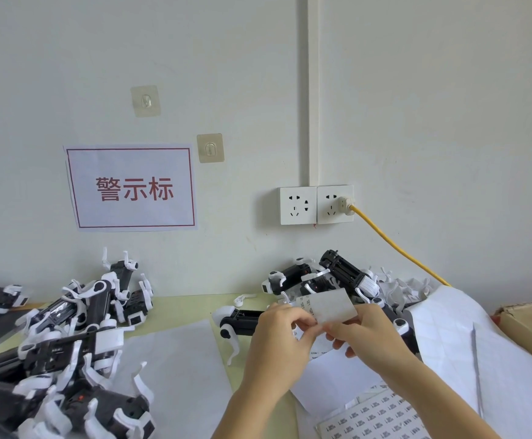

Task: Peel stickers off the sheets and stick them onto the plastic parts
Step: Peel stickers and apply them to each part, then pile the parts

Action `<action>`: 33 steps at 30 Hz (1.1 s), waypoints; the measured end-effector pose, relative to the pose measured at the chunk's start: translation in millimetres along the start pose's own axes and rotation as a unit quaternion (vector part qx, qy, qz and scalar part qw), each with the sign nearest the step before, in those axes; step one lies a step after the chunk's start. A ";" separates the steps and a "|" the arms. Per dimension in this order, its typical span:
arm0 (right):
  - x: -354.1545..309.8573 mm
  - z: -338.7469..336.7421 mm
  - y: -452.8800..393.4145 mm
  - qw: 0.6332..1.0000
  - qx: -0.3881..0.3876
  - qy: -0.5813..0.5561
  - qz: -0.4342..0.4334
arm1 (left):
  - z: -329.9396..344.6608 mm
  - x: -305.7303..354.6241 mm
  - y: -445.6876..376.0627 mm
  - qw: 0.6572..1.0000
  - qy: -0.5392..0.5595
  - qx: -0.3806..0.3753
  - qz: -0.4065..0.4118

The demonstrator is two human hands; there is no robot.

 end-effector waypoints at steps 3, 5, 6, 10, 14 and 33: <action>-1.8 -0.5 0.2 1.000 -0.011 0.016 -0.009 | -0.9 -4.4 -0.5 0.998 0.038 -0.004 -0.039; -2.2 -1.1 -0.2 1.000 -0.012 0.023 -0.012 | -1.0 -6.4 0.0 0.997 0.048 -0.008 -0.055; -1.9 -1.7 -0.3 1.000 -0.011 0.025 -0.012 | -0.8 -6.8 0.2 0.997 0.046 -0.010 -0.058; -0.5 -2.5 -1.4 0.999 -0.009 0.033 -0.010 | 0.1 -2.6 2.2 0.998 0.031 -0.018 -0.048; 0.5 -5.5 -1.7 0.999 -0.019 0.036 0.000 | 0.6 -2.4 3.2 0.998 0.040 -0.013 -0.052; 29.2 -91.0 7.4 0.931 -0.057 0.332 0.138 | -18.9 -36.6 6.8 0.918 0.277 0.135 -0.250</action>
Point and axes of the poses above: each hand's wrist, its own y-axis away from the middle knuckle, its own z-axis out of the palm, x = y × z, the point moved 8 cm from there along -y, towards the middle knuckle, and after that the axes turned 1 degree about z, right-handed, at the moved point
